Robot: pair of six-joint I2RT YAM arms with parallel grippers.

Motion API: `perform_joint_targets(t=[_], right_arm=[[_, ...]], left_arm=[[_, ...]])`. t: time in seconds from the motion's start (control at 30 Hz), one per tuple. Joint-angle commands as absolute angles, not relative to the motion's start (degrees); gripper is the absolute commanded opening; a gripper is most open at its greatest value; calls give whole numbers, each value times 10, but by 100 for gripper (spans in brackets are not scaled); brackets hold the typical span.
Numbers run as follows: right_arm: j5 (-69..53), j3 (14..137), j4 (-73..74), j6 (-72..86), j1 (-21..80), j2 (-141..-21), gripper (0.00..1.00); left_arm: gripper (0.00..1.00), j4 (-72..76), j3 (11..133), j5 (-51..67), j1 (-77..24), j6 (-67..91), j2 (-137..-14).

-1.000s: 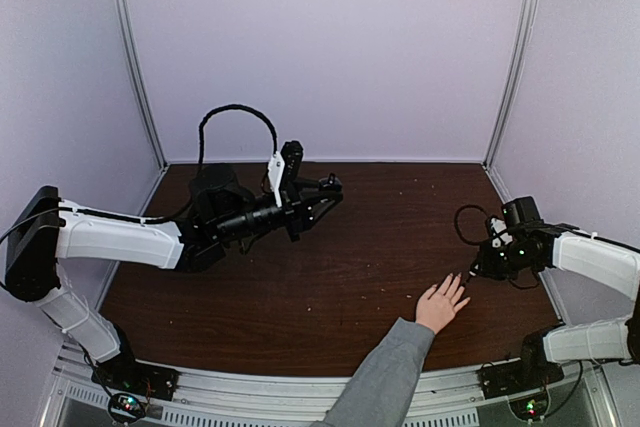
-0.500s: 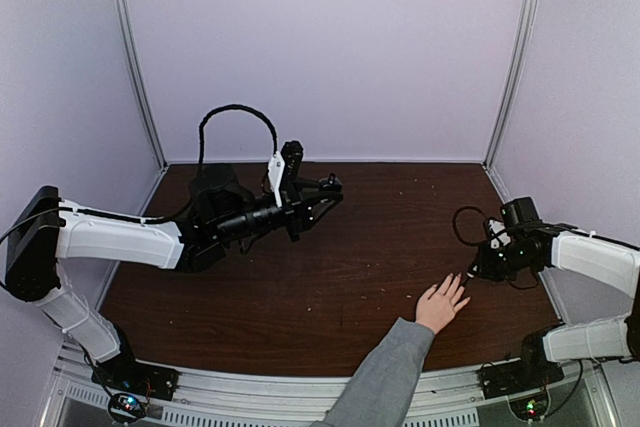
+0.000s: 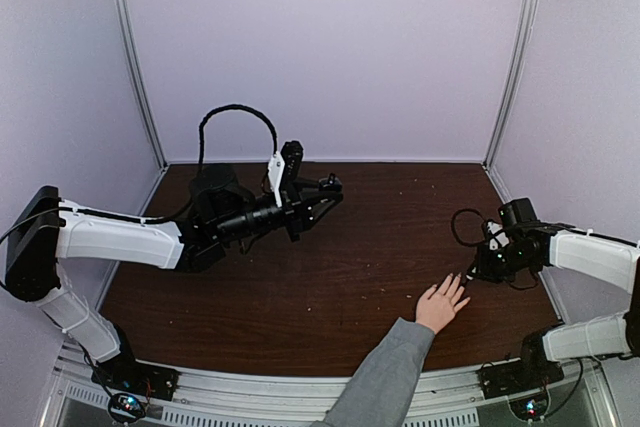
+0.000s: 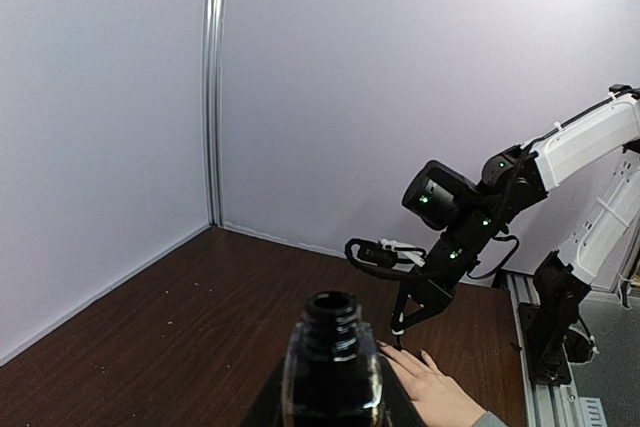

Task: Paint the nails
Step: Paint the hand on the nail.

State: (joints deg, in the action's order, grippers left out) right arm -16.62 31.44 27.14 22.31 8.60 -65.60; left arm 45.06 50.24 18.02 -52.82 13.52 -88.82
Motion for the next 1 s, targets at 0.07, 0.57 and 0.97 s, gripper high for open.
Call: perform_joint_targets(t=[0.07,0.57,0.97], right_arm=[[-151,309,258,221,86,-653,0],[-132,304,252,226,86,-649,0],[-123,304,253,228,86,-643,0]], left_arm=[[0,491,509,181,-524,141,-891],[0,490,507,183,-523,141,-890],[0,486,505,183,-522,139,-889]])
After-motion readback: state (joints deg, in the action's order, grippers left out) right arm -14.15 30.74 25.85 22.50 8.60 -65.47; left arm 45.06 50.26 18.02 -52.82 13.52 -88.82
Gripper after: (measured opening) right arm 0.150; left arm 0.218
